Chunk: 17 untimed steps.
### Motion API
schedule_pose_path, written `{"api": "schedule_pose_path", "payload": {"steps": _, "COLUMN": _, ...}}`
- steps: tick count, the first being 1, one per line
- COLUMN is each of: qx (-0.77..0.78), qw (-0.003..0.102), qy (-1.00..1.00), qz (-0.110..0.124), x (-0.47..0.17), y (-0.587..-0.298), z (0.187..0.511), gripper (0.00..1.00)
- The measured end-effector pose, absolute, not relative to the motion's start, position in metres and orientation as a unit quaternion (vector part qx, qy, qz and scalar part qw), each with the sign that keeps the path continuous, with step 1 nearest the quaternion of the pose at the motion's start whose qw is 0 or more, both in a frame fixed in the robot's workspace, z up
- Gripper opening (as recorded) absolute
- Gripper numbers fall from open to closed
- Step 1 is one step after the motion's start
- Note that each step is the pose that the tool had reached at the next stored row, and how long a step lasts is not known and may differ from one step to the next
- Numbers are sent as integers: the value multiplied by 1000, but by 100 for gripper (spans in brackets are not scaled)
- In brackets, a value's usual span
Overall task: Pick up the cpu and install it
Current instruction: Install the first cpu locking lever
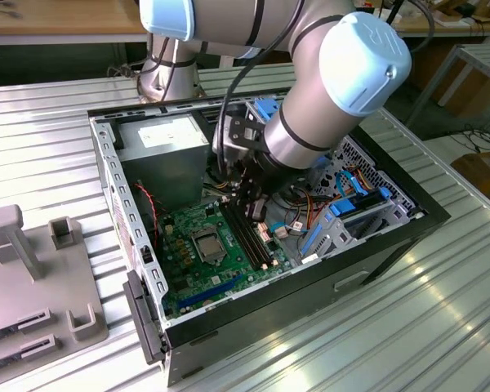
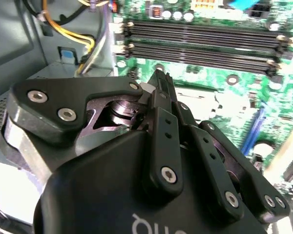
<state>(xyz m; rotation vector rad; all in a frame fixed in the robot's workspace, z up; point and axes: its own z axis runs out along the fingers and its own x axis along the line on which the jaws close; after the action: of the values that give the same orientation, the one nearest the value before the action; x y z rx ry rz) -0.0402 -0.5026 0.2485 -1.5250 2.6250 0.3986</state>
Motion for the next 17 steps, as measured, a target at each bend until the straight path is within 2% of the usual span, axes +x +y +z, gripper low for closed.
{"api": "schedule_pose_path", "payload": {"steps": 5, "qx": -498, "qw": 37, "qy": 857, "qz": 124, "x": -40, "y": -480, "z": 248, "gripper": 11}}
{"api": "schedule_pose_path", "payload": {"steps": 17, "qx": -498, "qw": 37, "qy": 857, "qz": 124, "x": -45, "y": -465, "z": 238, "gripper": 11}}
